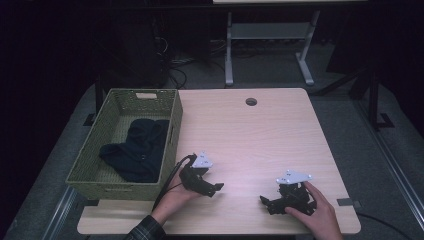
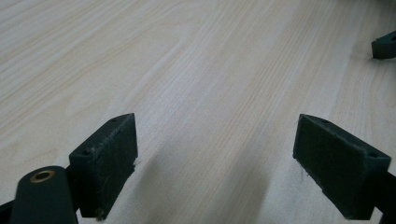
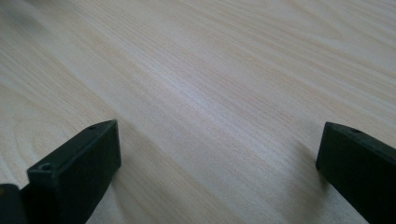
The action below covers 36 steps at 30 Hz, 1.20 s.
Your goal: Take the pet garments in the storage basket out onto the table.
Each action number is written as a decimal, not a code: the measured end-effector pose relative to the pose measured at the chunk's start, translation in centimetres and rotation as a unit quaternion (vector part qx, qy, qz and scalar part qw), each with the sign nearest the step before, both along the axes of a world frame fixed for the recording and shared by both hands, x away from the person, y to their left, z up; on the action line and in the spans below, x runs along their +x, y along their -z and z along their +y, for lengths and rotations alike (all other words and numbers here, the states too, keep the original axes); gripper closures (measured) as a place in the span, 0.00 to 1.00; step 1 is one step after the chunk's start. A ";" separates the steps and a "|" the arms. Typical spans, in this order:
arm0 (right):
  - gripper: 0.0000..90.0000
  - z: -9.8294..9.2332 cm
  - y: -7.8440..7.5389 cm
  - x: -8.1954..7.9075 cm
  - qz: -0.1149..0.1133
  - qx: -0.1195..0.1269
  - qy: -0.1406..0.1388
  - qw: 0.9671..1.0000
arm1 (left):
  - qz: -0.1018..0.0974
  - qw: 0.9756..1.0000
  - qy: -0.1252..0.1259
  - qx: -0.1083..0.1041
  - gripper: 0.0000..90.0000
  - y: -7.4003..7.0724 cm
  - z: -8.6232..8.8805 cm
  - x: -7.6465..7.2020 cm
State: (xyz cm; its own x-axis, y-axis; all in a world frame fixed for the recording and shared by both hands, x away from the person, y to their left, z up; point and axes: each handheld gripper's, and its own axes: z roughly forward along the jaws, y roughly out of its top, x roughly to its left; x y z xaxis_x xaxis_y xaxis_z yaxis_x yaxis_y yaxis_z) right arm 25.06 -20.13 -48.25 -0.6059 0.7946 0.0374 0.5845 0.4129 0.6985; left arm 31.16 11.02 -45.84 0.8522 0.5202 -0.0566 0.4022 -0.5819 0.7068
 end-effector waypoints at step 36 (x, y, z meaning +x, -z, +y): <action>0.00 0.0 0.0 0.0 0.001 0.000 0.000 1.000 | -0.019 1.000 -0.007 -0.024 0.15 -3.0 0.1 0.7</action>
